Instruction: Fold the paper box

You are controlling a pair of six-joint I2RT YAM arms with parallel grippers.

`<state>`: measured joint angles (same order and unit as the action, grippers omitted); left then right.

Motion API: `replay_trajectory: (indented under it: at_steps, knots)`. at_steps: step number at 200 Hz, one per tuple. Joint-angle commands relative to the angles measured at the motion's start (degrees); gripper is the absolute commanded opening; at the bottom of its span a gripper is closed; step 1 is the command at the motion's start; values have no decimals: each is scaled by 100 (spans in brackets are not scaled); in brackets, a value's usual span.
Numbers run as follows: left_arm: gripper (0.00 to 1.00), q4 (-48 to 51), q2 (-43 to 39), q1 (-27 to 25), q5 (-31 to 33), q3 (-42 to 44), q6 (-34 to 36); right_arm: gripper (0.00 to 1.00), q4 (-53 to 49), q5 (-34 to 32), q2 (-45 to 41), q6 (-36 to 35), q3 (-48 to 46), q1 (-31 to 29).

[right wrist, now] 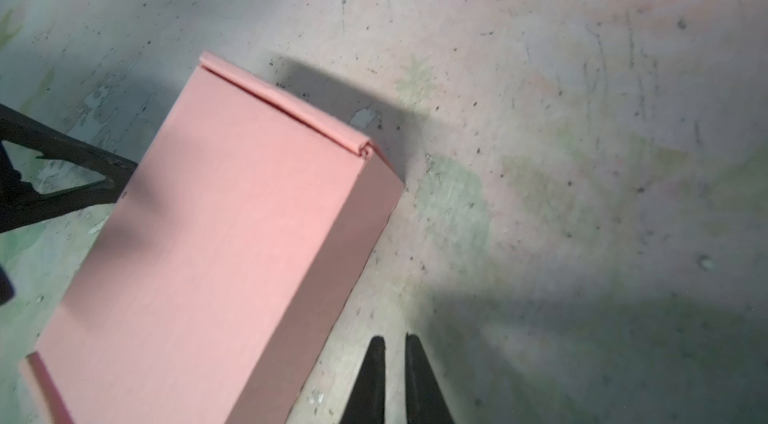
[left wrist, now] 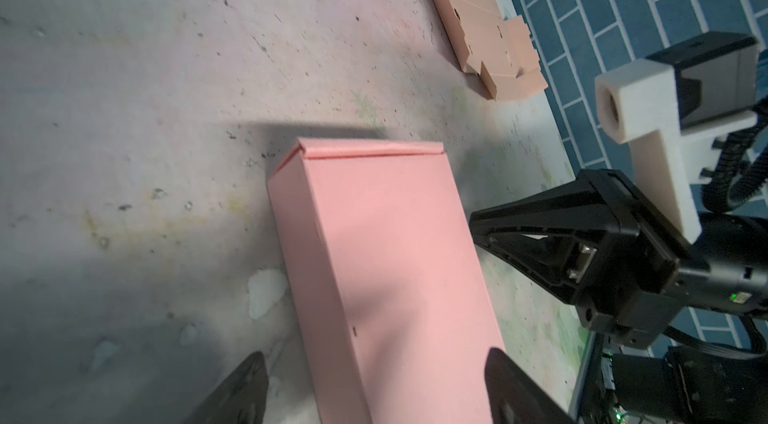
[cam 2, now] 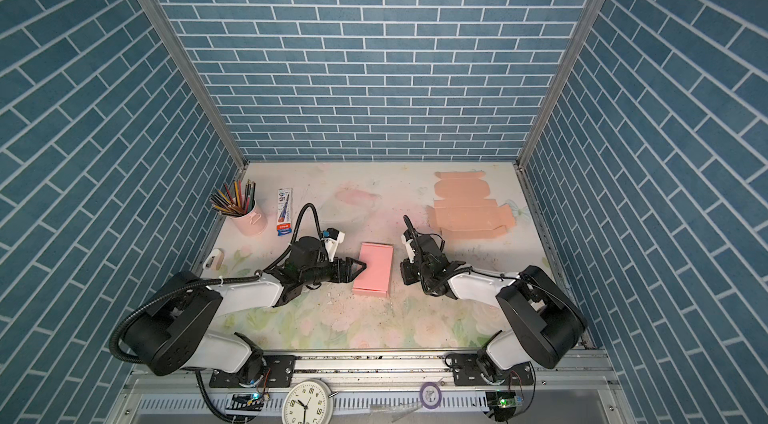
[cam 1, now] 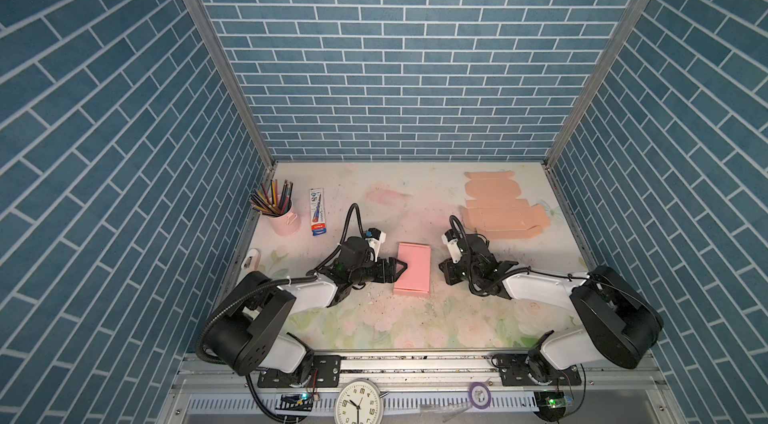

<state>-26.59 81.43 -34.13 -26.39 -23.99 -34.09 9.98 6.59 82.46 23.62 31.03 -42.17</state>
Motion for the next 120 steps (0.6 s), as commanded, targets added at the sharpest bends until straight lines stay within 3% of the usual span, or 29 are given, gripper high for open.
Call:
replay_trajectory:
  at_steps: [1, 120]
  knots:
    - [83, 204, -211, -222, 190, 205, -137, 14, -160, -65, -202, 355, -137, -197]
    - [78, 365, -715, -868, 549, 403, -456, 12, -186, -316, -192, 860, -212, -1014]
